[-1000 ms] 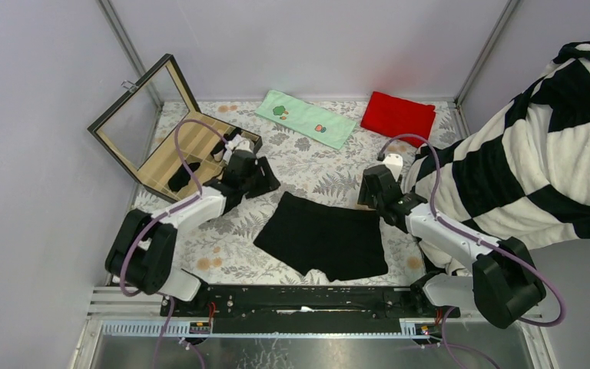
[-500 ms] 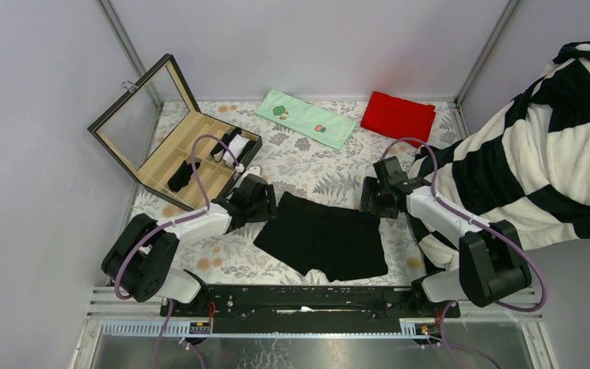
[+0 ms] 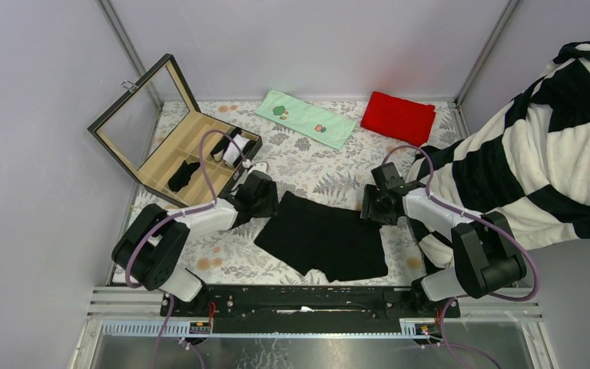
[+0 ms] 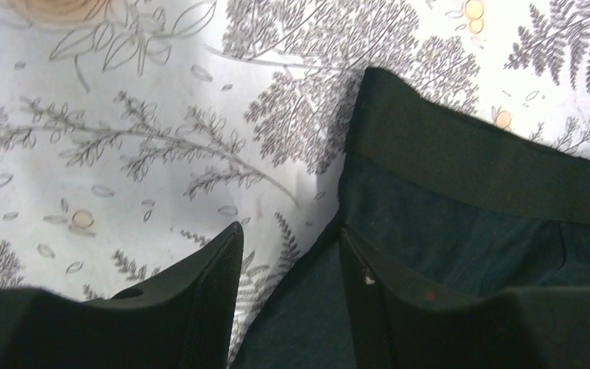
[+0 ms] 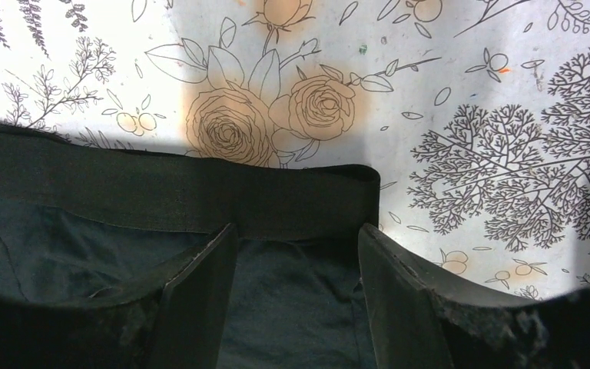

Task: Roll the underwear
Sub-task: Flatten out the underwear at the center of the board, then fold the underwear at the center of the board.

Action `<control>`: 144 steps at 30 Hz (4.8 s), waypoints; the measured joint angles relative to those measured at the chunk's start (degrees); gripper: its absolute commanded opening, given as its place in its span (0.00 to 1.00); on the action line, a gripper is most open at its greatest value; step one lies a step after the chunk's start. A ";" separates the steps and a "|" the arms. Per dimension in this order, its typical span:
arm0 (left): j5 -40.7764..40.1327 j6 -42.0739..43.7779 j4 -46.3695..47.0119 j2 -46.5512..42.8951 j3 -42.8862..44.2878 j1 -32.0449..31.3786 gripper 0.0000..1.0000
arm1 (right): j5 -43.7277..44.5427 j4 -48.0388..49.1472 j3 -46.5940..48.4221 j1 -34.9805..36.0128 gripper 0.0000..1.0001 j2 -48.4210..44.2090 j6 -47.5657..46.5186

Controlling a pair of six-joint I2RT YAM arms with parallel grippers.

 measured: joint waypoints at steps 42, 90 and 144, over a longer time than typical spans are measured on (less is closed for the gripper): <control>2.97 -0.24 -0.24 10.78 11.69 -4.22 0.61 | 4.52 3.61 -2.34 -0.39 0.72 -8.31 1.99; -16.74 -7.76 -11.96 27.50 39.50 -46.56 0.64 | -18.05 16.81 -4.66 -10.29 0.00 4.28 2.32; 2.25 -9.35 8.20 5.40 20.00 -37.16 0.00 | -10.14 -21.97 13.16 -10.60 0.00 -22.77 1.46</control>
